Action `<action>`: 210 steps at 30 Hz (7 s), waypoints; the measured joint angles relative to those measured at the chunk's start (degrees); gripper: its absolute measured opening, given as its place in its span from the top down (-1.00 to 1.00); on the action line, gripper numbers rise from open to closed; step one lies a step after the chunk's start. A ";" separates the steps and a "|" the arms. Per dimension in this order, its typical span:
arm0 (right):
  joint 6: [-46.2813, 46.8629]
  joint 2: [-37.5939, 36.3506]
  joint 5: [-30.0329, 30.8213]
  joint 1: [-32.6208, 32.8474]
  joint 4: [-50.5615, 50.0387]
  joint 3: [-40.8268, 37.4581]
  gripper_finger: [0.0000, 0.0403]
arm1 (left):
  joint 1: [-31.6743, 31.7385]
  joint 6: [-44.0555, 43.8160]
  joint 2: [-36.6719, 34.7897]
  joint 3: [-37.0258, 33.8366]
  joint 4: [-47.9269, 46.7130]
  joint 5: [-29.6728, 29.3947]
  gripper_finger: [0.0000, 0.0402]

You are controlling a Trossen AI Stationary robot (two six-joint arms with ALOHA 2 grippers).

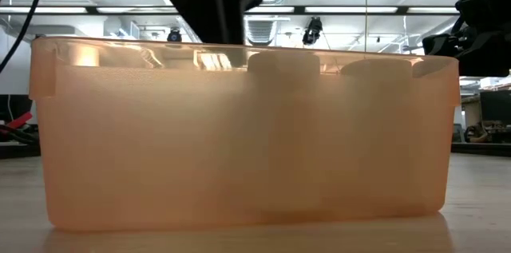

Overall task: Pick and place pill bottles into a basket
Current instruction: Put the bottom pill bottle into the bin, then put the pill bottle into the bin

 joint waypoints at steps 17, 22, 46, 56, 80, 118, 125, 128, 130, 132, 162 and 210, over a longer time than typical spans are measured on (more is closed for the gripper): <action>0.00 0.00 -0.12 0.01 -0.02 0.00 -0.02 | -1.18 3.43 -8.25 -8.92 0.45 -0.43 -0.04; 0.00 0.02 -0.11 0.00 0.00 0.00 -0.02 | -0.68 7.20 -18.11 -22.86 8.28 -0.58 -0.04; 0.00 0.02 -0.12 0.02 -0.02 0.00 -0.02 | 9.31 8.01 -50.18 -60.70 18.33 -0.78 -0.04; -0.01 0.04 -0.11 0.02 -0.02 0.00 -0.02 | 11.45 9.08 -49.75 -62.17 19.11 -1.04 -0.04; 0.00 0.04 -0.10 0.00 -0.02 0.00 -0.02 | 12.17 7.51 -49.59 -66.01 21.52 0.47 0.31; 0.00 0.02 -0.11 0.02 -0.02 0.00 -0.02 | 2.94 -1.05 -32.51 -37.98 16.25 -1.93 0.31; 0.00 0.02 -0.11 0.00 -0.01 0.00 -0.02 | -0.54 -7.17 -27.22 -28.82 16.30 -1.97 0.31; 0.00 0.02 -0.11 0.00 -0.02 0.00 -0.02 | -2.36 -10.60 -26.69 -26.29 16.56 -3.23 0.31; 0.00 0.02 -0.11 0.02 -0.02 0.00 -0.02 | -3.45 -13.19 -26.64 -25.57 16.56 -4.30 0.31; 0.00 0.02 -0.11 0.02 -0.02 0.00 -0.02 | -4.29 -15.28 -26.60 -25.51 16.39 -4.83 0.31; 0.02 0.02 -0.09 0.00 0.00 0.00 -0.02 | -5.81 -18.05 -10.82 -26.23 22.88 -3.95 0.31; -0.02 0.07 -0.15 0.02 -0.02 0.00 -0.02 | -2.22 -19.24 -37.42 -46.89 16.85 -28.47 -0.31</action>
